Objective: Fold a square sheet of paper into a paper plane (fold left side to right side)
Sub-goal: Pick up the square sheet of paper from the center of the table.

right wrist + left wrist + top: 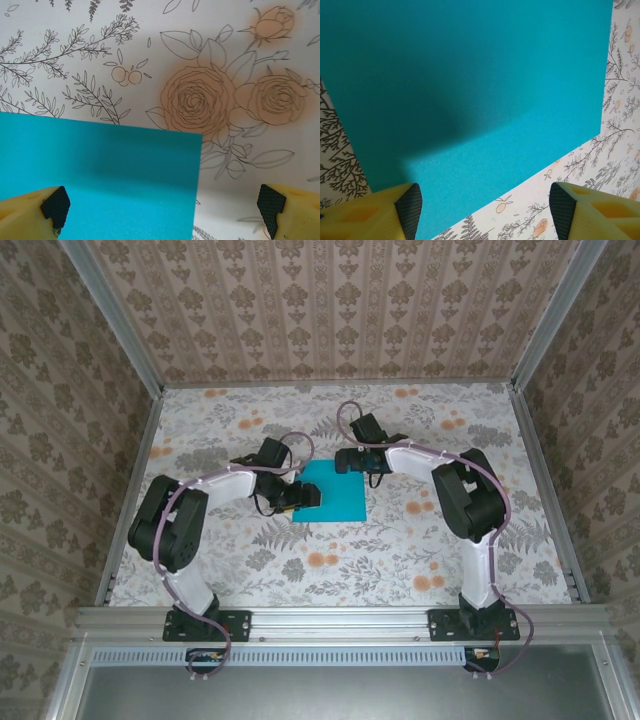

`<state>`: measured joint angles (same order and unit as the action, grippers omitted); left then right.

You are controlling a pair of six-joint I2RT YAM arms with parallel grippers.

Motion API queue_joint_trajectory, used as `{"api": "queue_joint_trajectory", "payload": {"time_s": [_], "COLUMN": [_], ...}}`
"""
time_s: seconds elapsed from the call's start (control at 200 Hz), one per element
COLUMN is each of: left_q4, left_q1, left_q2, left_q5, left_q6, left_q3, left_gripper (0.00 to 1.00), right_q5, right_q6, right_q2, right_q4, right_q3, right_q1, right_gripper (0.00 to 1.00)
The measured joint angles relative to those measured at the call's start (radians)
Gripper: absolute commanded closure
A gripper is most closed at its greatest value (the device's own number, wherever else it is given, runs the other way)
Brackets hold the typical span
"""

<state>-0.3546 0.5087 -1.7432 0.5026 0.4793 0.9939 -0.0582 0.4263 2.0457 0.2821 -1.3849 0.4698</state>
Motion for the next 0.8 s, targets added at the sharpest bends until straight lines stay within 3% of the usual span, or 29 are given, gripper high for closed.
{"api": "queue_joint_trajectory", "payload": {"time_s": [0.5, 0.8], "left_q4": [0.007, 0.016], "left_q1": [-0.006, -0.006], "left_q2": [-0.032, -0.034], "left_q5": [0.014, 0.018], "left_q6": [0.000, 0.001], "left_q3": [-0.002, -0.002], "left_gripper": [0.33, 0.33], "right_q5": [0.042, 0.088], "right_q6": [0.001, 0.027], "right_q2": [0.050, 0.032], "right_q4": [0.034, 0.040], "right_q3": [-0.067, -0.043], "right_q1": [0.037, 0.081], "right_gripper": [0.02, 0.17]}}
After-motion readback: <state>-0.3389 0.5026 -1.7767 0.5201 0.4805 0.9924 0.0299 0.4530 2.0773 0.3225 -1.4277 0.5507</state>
